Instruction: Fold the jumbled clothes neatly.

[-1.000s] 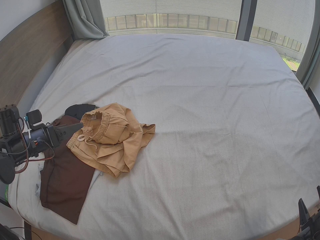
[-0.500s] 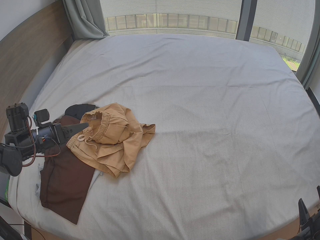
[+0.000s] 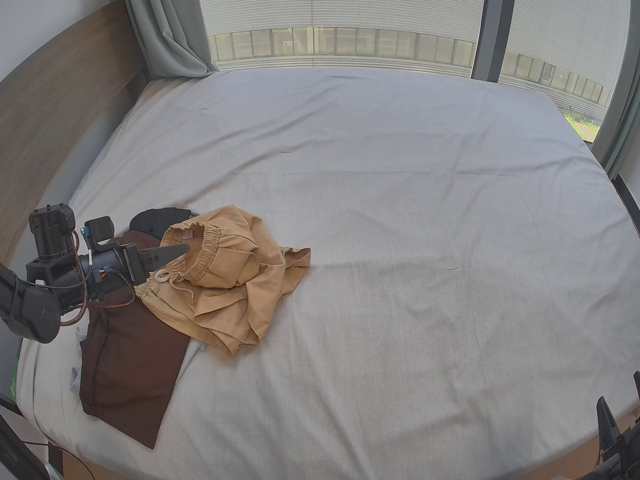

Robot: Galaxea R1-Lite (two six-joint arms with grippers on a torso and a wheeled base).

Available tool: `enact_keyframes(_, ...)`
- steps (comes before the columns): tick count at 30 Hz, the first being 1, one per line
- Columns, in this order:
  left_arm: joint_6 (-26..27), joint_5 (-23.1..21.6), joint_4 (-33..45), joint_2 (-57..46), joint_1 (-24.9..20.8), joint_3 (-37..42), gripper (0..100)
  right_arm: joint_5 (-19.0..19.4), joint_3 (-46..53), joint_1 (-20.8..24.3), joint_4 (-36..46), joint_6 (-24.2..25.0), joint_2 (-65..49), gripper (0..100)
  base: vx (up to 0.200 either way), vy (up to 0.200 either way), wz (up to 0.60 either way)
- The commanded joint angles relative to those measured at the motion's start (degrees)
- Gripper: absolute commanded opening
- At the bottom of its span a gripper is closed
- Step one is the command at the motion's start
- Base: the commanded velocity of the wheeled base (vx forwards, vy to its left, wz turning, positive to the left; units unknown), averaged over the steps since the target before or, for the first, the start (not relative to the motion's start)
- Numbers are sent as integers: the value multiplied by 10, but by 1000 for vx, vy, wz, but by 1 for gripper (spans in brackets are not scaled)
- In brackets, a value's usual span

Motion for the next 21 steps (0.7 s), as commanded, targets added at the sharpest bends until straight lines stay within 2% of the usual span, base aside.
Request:
enact_keyframes(1,-1,0,-2,21,-5,-9,100,0,9,0,0,0,-3,100,0,0,0)
enact_keyframes(14,-2,1,-4,76,-35,-58,100,0,9,0,0,0,-3,100,0,0,0)
enact_keyframes(21,-1,7,-5,103,-36,-87,100,0,9,0,0,0,-3,100,0,0,0)
